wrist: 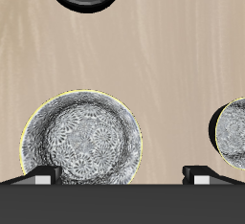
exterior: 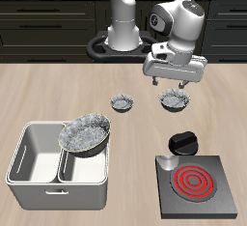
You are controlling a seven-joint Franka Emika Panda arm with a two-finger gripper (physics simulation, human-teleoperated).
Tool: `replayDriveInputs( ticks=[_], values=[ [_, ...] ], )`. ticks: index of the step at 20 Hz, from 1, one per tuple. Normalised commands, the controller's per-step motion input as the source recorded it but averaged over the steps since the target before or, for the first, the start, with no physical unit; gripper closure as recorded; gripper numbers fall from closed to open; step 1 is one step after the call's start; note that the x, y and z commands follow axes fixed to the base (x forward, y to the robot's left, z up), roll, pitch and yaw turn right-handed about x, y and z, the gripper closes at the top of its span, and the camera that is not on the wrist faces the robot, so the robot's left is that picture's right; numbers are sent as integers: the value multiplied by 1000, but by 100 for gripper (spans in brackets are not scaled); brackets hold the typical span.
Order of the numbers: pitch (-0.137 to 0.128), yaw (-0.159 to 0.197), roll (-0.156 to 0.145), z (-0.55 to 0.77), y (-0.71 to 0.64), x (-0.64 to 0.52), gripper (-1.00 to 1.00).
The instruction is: Place the largest bowl in the left side of the drainer and the medium bowl in the right side
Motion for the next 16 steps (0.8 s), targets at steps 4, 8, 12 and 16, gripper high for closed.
replayDriveInputs(
  ticks=[4, 8, 12, 16],
  values=[
    [-38, 18, 18, -178, 69, -160, -100],
    [-38, 21, -3, -59, 45, 22, -100],
    [-2, -18, -25, -156, -92, 62, -100],
    [24, -15, -21, -220, -95, 69, -100]
  ],
)
